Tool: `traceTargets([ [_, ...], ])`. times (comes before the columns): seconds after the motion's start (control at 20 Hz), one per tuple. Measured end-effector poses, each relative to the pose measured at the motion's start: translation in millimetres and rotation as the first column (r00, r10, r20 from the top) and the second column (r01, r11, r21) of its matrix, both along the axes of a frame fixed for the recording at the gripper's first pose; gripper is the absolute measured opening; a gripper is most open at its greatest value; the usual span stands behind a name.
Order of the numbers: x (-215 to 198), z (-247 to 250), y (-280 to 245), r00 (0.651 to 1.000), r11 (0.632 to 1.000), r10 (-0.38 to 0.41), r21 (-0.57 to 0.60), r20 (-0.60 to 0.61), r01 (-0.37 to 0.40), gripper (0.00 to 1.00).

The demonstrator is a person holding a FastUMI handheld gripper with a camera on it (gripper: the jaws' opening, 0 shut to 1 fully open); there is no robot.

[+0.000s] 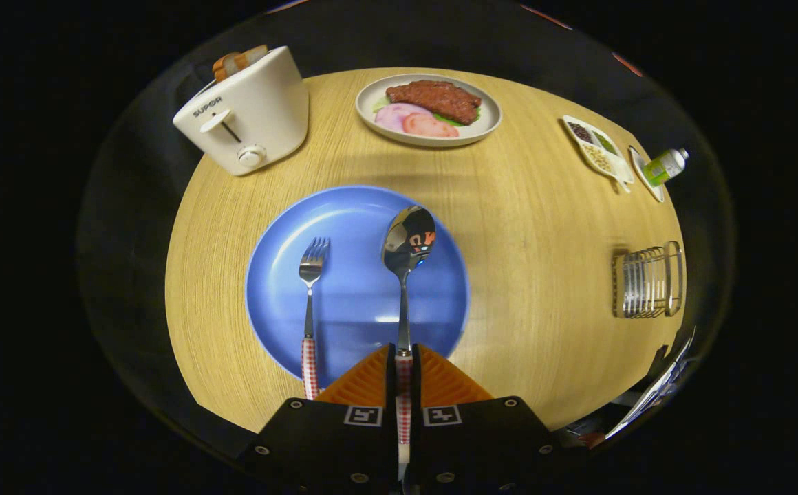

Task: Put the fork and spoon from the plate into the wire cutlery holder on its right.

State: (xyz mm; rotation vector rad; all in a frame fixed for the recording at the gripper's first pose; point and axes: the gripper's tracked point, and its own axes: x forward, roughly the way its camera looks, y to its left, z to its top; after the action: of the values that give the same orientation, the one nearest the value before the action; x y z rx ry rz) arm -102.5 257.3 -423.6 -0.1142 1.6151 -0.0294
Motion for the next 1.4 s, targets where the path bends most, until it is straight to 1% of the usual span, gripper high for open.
traceTargets([
  [0.1, 10, 21, -29, 0.999, 0.998, -0.025, -0.049, 0.033, 0.027, 0.07],
  [0.3, 27, 61, -87, 0.990, 0.985, -0.105, -0.124, 0.091, 0.116, 0.07],
  [0.45, 31, 87, -131, 0.982, 0.969, -0.161, -0.174, 0.102, 0.177, 0.07],
  [0.55, 33, 95, -157, 0.977, 0.960, -0.196, -0.185, 0.088, 0.209, 0.07],
  [0.7, 28, 102, -192, 0.968, 0.948, -0.246, -0.198, 0.044, 0.250, 0.07],
  [0.95, 13, 104, -232, 0.952, 0.935, -0.297, -0.223, -0.074, 0.274, 0.07],
  [1.15, 1, 94, -242, 0.919, 0.928, -0.348, -0.206, -0.188, 0.309, 0.07],
  [1.4, -13, 80, -241, 0.867, 0.935, -0.353, -0.161, -0.351, 0.315, 0.07],
])
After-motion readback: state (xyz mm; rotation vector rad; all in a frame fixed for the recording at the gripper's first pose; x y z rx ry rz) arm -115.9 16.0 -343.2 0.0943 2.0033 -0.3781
